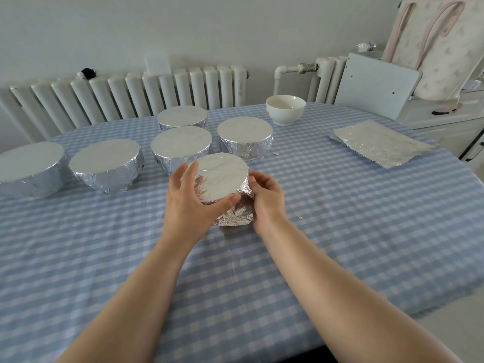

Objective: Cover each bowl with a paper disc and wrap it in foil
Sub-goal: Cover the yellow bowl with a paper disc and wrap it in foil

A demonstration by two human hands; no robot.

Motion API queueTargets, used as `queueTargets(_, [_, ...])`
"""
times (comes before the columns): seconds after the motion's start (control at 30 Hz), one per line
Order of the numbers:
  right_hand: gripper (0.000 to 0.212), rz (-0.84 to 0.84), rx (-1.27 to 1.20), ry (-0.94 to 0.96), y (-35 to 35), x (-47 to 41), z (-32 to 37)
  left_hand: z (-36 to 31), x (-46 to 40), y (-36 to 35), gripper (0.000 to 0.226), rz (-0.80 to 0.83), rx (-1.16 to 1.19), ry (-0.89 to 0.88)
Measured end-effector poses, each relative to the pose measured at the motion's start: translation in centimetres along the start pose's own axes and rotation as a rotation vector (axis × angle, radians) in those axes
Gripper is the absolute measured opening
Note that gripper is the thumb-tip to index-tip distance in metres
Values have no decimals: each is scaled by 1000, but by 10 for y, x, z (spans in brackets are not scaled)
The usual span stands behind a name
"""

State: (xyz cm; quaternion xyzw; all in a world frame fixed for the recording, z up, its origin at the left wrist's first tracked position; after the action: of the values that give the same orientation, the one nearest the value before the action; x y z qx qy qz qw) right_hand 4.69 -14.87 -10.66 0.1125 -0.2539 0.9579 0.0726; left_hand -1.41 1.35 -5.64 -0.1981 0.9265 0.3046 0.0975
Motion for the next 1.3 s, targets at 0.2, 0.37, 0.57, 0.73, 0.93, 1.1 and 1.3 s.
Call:
queueTargets(0.2, [13, -72, 226, -3, 12, -2, -2, 0, 0, -4, 130, 22, -38, -33])
queueTargets(0.37, [25, -47, 430, -12, 16, -4, 1, -8, 3, -6, 130, 31, -76, -70])
queueTargets(0.57, [36, 110, 610, -95, 9, -6, 3, -8, 3, -6, 126, 27, -96, -74])
queueTargets(0.73, [37, 267, 718, -82, 2, -6, 12, -11, 5, -6, 126, 42, -91, -79])
queueTargets(0.93, [19, 267, 1088, 101, 9, -8, 30, -18, 5, -5, 128, 55, -104, -97])
queueTargets(1.1, [17, -33, 883, 308, 28, -7, 52, -19, 6, -3, 129, 68, -112, -89])
queueTargets(1.3, [34, 103, 712, 389, 5, 31, 48, -22, 8, -3, 124, 87, -208, -88])
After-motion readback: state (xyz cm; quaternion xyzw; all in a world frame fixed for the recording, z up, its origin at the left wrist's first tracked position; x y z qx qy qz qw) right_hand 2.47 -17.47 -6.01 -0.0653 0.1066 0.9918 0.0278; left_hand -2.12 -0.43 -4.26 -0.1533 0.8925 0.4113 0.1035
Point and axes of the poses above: each hand's wrist, its own x-axis away from the middle knuckle, its own y-axis out of the back of the hand, z = x × y, the point moved 8 cm from there along -x, towards the middle knuckle
